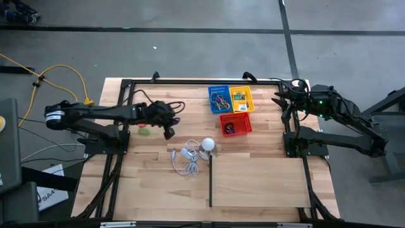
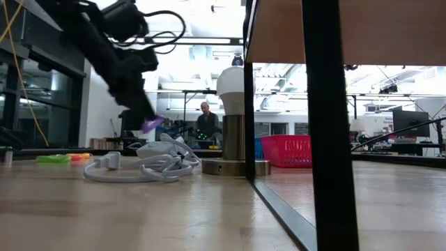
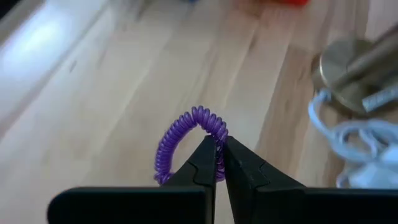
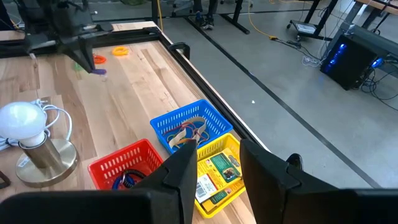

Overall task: Pick & Place Office Desk Supplies
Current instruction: Put the purple coil keychain into the red bin

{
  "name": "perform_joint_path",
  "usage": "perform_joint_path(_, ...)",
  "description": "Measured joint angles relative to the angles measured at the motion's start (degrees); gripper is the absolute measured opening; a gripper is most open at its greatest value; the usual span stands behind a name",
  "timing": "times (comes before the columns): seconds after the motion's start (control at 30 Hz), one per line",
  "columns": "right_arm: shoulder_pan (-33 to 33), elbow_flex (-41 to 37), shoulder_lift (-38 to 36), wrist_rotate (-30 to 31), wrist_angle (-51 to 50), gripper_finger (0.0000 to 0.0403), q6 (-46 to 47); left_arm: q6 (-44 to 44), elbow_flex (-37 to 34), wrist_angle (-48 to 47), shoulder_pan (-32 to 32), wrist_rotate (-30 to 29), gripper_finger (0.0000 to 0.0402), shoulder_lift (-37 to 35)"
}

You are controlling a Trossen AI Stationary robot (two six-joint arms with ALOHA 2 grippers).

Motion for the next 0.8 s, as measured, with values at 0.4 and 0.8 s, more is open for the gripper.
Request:
perform_joint_path(0.4, 0.00, 0.00, 0.00, -0.02, -0.01, 0.0110, 0.00, 4.58, 15.03, 3.72, 4.33, 2.56, 0.0010, 16.72)
perform_joint_path(0.8, 0.00, 0.00, -0.01, 0.00, -0.01, 0.0110, 0.00, 13.81, 28.66, 3.01, 9.26, 6.99, 0.0010, 25.07)
